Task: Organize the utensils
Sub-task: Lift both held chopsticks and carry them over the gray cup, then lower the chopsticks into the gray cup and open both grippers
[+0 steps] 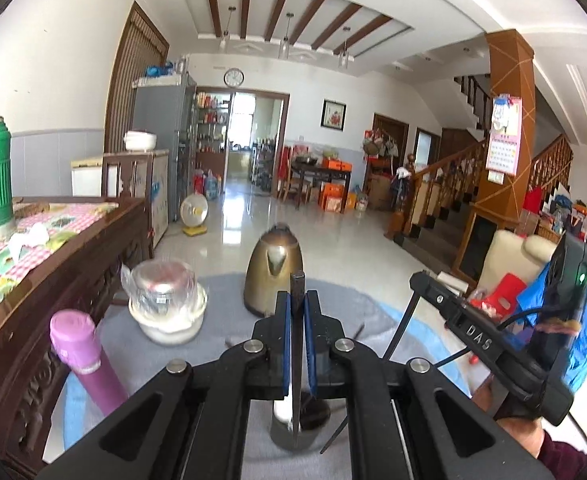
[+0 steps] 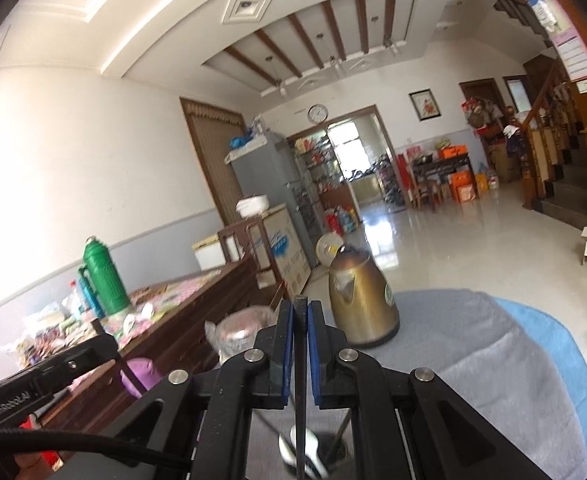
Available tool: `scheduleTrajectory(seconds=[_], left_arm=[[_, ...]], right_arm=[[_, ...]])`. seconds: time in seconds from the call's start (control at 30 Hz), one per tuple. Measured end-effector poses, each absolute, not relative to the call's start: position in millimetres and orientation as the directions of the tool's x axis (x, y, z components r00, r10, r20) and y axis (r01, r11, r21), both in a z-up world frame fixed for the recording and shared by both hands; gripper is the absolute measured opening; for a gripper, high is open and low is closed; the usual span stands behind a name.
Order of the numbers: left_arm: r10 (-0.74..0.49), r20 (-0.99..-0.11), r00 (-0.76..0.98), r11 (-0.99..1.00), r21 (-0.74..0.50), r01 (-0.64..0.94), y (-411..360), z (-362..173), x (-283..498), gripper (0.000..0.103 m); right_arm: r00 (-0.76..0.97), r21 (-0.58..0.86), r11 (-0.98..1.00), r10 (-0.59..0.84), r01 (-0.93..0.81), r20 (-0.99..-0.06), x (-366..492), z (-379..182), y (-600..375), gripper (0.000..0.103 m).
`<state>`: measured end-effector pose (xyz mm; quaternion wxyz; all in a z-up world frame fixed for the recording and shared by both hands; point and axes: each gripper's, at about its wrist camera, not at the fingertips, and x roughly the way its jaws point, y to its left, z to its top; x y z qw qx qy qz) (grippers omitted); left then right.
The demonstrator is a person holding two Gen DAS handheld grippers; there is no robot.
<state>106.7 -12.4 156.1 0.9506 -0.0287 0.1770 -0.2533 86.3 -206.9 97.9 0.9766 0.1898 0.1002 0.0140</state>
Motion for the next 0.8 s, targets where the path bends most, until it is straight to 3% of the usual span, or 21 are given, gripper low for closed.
scheduleTrajectory(seconds=[0.3, 0.6, 0.8], left_arm=[[-0.471, -0.298, 0.830, 0.882, -0.167, 0.441, -29.4, 144.2, 130.6, 0.007], [-0.437, -0.435, 0.787, 0.899, -0.179, 0.401, -41.8, 90.1, 147.4, 0.007], [-0.424, -0.453, 0.785, 0.903, -0.142, 0.406, -46.9, 85.5, 134.6, 0.007]], right_arm=[[0.987, 0.364, 0.922, -0.085, 0.130, -0.137, 110.9, 96.2, -203.3, 0.008], [0.976, 0.290, 0.948, -0.070, 0.129, -0.206, 115.6, 69.2, -194.0, 0.008], [0.971, 0.307, 0.944, -0.051, 0.124, -0.235, 110.4, 61.8, -199.1, 0.008]])
